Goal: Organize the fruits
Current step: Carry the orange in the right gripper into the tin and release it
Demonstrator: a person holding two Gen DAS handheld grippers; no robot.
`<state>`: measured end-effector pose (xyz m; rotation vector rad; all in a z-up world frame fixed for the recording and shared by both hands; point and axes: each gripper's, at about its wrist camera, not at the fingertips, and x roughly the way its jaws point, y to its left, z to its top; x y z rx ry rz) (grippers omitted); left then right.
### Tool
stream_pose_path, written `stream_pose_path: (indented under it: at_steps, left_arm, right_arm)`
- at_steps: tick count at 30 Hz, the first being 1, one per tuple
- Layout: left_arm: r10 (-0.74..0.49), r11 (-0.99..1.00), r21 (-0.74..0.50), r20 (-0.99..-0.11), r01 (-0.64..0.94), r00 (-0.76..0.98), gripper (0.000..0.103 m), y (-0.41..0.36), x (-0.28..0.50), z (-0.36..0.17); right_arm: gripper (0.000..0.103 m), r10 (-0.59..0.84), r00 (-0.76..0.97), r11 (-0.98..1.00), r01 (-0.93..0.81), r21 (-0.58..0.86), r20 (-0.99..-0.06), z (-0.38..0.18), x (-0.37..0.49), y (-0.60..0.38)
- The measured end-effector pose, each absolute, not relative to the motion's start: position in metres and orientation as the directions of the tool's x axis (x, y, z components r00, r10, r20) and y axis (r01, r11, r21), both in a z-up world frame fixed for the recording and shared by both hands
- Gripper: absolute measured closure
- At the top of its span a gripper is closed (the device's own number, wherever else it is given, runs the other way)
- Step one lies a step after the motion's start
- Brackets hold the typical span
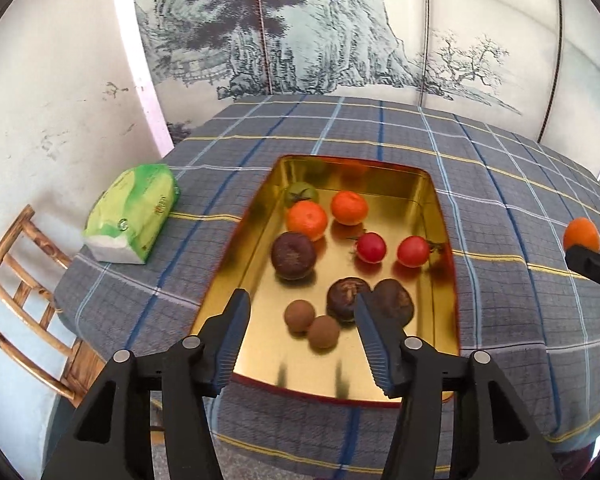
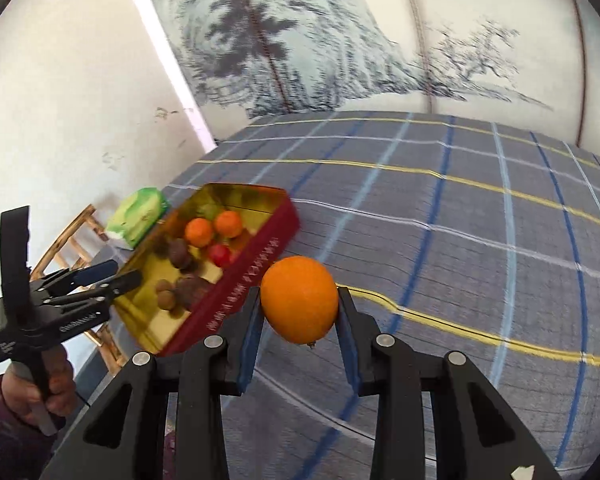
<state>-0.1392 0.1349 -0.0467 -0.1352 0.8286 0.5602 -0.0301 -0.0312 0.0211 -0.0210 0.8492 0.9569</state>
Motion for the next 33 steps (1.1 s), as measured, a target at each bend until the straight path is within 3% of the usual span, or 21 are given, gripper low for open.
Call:
stream_pose_path:
  at_steps: [12,33]
  left_arm:
    - [0.442,0.833,0.106,-0.718,-0.544,0.538,0.038,0.146,-0.149,-0.045]
    - [0.461,0.823,0.126,-0.716,-0.553,0.523,0.037,0.164,-0.155,-0.049]
  right_arm:
    - [0.07,0.732,0.225,0.532,-0.778,0.335,-0.643,0.035,-0.039,0.016]
    - [0.07,0.731,0.147,0.482,-0.803,0.351,-0.667,0.029,-0.034,0.09]
